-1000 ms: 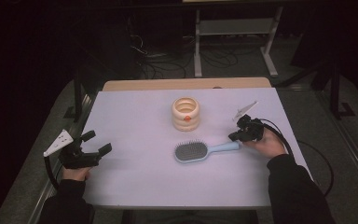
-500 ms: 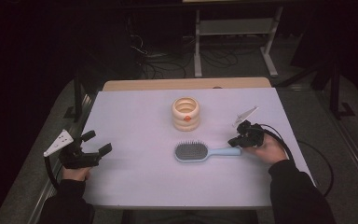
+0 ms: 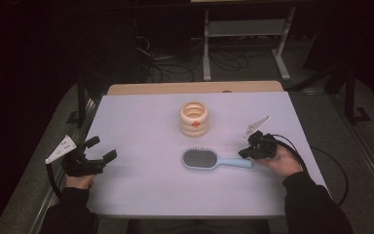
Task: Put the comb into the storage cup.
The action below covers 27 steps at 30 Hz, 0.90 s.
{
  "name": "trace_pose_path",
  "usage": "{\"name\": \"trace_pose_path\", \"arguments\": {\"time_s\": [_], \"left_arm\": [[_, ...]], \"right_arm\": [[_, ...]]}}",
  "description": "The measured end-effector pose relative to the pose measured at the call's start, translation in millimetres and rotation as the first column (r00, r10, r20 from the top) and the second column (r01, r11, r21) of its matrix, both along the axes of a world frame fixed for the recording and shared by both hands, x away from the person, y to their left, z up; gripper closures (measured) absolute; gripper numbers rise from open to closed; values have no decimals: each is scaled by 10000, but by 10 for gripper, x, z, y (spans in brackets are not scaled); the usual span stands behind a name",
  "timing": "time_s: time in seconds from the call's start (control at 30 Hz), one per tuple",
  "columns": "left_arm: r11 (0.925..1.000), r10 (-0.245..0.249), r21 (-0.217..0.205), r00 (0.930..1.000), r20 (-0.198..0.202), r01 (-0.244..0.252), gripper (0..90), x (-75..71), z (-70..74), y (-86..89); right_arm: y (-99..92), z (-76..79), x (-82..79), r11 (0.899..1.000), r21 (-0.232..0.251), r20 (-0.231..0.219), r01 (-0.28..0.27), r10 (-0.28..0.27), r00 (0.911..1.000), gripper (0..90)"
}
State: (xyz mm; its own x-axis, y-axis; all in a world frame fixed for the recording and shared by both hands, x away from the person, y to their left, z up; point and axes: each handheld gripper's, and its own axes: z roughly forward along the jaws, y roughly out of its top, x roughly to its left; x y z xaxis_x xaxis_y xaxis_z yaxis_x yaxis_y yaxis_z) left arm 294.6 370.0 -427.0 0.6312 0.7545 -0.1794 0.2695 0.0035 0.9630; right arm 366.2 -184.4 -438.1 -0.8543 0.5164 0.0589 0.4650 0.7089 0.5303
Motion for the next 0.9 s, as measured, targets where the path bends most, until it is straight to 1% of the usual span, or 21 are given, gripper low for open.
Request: {"name": "trace_pose_path", "arguments": {"time_s": [0.1, 0.23, 0.43, 0.67, 0.9], "left_arm": [[10000, -1, 2, 10000, -5, 1, 0, 0, 0, -1], [10000, 5, 10, 10000, -8, -5, 0, -2, 0, -2], [10000, 9, 8, 10000, -26, -9, 0, 0, -2, -4], [10000, 5, 19, 10000, -59, -5, 0, 2, -4, -6], [10000, 17, 3, 10000, -31, -17, 0, 0, -2, -3]], "right_arm": [[-8, 10, -38, 10000, 63, -11, -61, 61, 10000, 886], [-7, 19, -86, 9998, 10, 42, -209, 209, 9998, 886], [2, 28, -161, 9993, -26, -4, -371, 371, 9993, 886], [32, 47, -220, 9982, -67, -202, -599, 598, 9980, 886], [47, 26, -254, 9978, -86, -359, -658, 655, 9972, 885]]}}
